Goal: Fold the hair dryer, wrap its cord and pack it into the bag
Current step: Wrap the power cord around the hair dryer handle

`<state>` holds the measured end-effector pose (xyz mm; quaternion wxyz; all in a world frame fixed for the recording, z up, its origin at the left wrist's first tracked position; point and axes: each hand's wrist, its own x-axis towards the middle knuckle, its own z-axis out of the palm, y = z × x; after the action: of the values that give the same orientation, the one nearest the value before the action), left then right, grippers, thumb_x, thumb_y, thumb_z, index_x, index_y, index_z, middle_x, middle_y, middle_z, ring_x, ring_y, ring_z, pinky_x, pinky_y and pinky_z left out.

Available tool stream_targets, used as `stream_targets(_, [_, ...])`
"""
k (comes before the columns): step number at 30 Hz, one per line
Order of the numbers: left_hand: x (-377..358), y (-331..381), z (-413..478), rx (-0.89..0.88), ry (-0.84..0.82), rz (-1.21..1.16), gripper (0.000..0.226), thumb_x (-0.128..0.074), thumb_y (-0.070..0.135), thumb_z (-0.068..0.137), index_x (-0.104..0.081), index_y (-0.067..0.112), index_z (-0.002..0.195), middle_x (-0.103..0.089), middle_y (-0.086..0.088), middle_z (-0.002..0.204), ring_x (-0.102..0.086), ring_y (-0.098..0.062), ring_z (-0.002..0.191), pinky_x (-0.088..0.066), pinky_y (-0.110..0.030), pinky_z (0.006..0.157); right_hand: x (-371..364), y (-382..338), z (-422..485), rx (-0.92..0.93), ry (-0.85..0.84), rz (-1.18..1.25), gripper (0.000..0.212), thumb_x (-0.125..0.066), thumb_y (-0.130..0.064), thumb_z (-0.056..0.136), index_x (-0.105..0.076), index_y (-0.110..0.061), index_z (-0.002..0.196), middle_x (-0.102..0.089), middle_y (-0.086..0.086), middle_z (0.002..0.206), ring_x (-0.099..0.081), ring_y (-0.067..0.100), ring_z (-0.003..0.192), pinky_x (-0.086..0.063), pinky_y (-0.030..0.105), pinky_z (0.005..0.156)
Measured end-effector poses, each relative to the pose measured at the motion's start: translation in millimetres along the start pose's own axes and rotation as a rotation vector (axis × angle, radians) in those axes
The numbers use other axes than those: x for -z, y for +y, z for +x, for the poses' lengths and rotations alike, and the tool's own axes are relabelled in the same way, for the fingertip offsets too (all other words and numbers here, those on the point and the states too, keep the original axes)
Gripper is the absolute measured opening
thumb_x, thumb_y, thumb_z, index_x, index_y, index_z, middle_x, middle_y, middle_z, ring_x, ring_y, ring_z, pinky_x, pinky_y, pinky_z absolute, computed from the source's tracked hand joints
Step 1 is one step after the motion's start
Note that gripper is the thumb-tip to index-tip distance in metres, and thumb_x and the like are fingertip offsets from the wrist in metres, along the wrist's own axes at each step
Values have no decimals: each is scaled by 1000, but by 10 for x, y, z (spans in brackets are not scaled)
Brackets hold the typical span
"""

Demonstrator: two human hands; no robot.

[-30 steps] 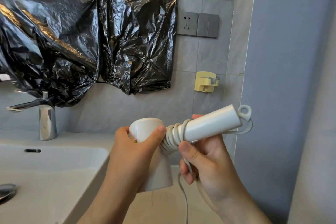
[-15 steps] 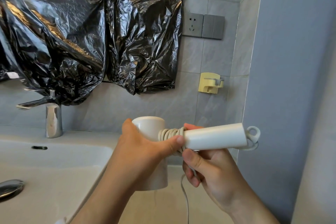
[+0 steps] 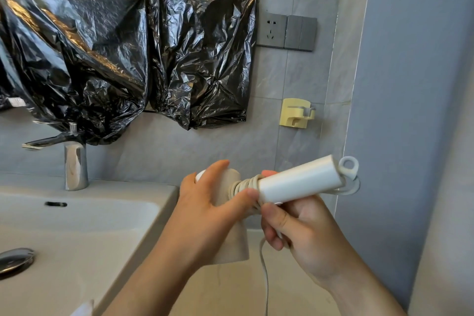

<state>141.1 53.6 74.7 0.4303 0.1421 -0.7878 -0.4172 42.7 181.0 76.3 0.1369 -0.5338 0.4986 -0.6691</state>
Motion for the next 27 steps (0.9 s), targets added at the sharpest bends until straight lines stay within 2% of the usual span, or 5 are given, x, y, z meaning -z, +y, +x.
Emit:
stream_targets(6, [12, -69, 31, 78, 15, -113, 82, -60, 80, 44, -49, 51, 119, -56, 6, 124, -58, -10, 108, -47, -32, 88, 38, -49, -21, -35, -156, -66, 49, -53, 1, 77, -49, -13, 124, -62, -8, 70, -56, 10, 60, -45, 19, 51])
stream_targets(12, [-8, -50, 11, 190, -15, -407, 115, -79, 69, 30, -42, 38, 133, -61, 9, 120, -64, -9, 104, -53, -32, 86, -6, -70, -34, 36, -92, -63, 44, -56, 2, 71, -54, -13, 113, -62, 1, 71, -55, 12, 58, -45, 21, 53])
stream_targets(15, [-6, -40, -2, 212, -39, -493, 92, -81, 63, 33, -53, 32, 116, -68, -1, 110, -70, -15, 91, -58, -39, 82, -18, -81, -35, 20, -97, -37, 44, -56, 2, 71, -53, -12, 112, -61, 3, 73, -57, 11, 58, -44, 18, 51])
stream_targets(22, [73, -5, 9, 167, 26, -424, 81, -77, 62, 34, -48, 35, 105, -65, 0, 100, -68, -14, 81, -55, -32, 65, 51, -145, -34, 4, -158, -373, 46, -67, -27, 74, -50, -57, 105, -66, -16, 115, -57, 23, 69, -49, 37, 65])
stream_targets(27, [97, -28, 29, 151, -16, -431, 84, -78, 60, 34, -48, 32, 107, -64, 0, 97, -67, -4, 70, -52, -25, 58, 96, -231, -80, -70, -191, -584, 55, -64, -23, 70, -42, -48, 114, -65, -21, 114, -59, 21, 62, -49, 33, 62])
